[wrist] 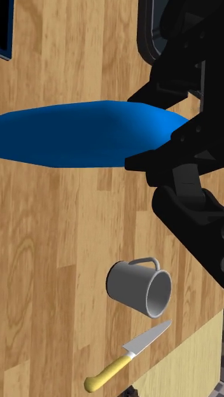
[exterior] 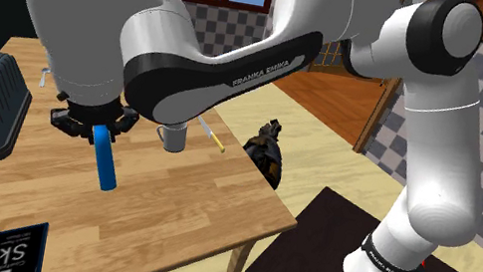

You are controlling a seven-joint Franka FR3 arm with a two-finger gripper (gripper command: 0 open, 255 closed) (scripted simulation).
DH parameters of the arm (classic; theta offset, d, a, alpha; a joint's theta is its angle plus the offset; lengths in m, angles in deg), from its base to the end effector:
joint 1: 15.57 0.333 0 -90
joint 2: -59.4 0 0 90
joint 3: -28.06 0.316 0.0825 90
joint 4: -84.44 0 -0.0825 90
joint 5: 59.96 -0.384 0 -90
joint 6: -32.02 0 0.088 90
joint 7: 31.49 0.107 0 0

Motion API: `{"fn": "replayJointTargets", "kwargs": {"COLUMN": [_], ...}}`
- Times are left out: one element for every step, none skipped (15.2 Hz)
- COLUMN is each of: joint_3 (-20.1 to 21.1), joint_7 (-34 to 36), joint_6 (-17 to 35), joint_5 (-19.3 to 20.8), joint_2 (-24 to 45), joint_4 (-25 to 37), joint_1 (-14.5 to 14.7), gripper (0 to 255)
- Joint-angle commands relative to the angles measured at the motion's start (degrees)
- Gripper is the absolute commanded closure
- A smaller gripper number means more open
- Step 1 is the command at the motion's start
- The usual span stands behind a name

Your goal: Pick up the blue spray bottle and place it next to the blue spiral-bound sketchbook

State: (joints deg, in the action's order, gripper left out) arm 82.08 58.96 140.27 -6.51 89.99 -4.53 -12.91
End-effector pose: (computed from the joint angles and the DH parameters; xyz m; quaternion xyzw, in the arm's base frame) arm 0.5003 0.4604 0.4471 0.9554 -0.1835 0.2273 0.0439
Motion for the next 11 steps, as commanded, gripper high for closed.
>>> {"fn": "replayJointTargets", "kwargs": {"joint_3": [-0.30,-0.48,-0.66,-0.85,-1.05,-1.26,-1.47,-1.69,-1.91,-2.14,-2.38], "joint_7": [0.74,1.13,1.53,1.92,2.31,2.71,3.10,3.50,3.90,4.30,4.69], "joint_6": [0.97,1.44,1.89,2.34,2.78,3.22,3.65,4.07,4.48,4.89,5.30], "joint_5": [0.55,0.86,1.18,1.50,1.84,2.18,2.53,2.88,3.24,3.61,3.98], "joint_2": [0.35,0.58,0.82,1.07,1.33,1.59,1.87,2.15,2.44,2.74,3.05], "joint_4": [-0.94,-1.36,-1.77,-2.17,-2.55,-2.91,-3.26,-3.60,-3.92,-4.22,-4.52], "joint_1": [-0.06,-0.04,0.00,0.04,0.09,0.15,0.21,0.29,0.37,0.46,0.56], "gripper": [255,255,255,255,255,255,255,255,255,255,255]}}
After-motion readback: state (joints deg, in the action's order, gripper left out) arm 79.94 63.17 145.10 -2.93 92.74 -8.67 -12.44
